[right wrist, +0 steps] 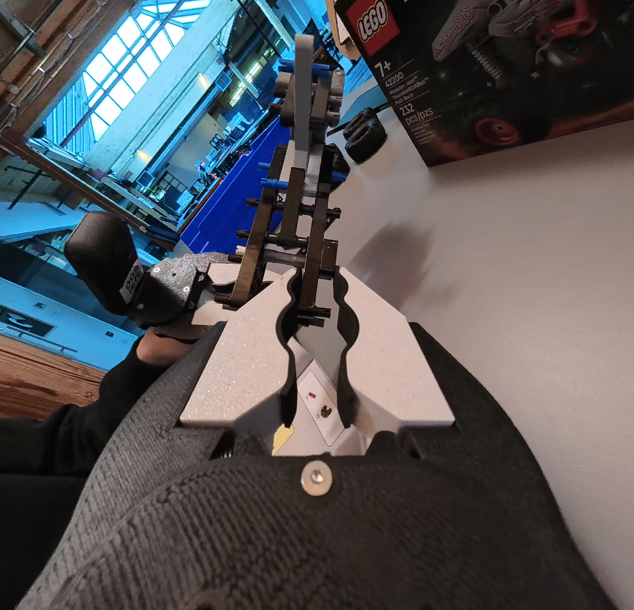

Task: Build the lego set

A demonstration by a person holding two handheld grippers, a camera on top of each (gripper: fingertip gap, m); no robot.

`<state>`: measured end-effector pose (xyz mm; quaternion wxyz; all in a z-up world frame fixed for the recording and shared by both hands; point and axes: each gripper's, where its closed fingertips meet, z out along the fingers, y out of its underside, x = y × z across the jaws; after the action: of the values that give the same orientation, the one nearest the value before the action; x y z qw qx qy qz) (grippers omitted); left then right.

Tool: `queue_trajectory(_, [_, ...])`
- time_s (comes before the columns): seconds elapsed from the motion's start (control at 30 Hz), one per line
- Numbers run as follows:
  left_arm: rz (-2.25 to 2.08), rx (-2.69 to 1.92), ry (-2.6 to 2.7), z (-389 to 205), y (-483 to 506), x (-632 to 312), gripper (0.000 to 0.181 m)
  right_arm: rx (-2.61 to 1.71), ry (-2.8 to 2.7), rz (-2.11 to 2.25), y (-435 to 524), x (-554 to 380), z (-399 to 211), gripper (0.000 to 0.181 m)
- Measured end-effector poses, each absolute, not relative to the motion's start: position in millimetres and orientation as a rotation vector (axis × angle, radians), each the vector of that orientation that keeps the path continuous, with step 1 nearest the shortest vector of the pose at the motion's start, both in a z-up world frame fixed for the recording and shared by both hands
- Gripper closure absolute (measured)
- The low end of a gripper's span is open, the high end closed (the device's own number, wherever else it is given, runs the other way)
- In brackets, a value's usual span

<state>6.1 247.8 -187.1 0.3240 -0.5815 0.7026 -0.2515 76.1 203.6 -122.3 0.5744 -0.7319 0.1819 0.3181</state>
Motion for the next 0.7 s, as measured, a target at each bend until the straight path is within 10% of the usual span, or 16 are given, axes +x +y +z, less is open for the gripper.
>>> queue_trajectory(0.2, [-0.627,-1.556,1.808,-182.3,252.9,4.7,0.145,-1.715,0.416,0.746,203.7,74.9,-121.8,0.166])
queue_trajectory(0.7, [-0.646,-1.571,1.818,-188.8,248.5,5.7,0.174,-1.732,0.372,0.76,204.8,68.0,-121.3,0.166])
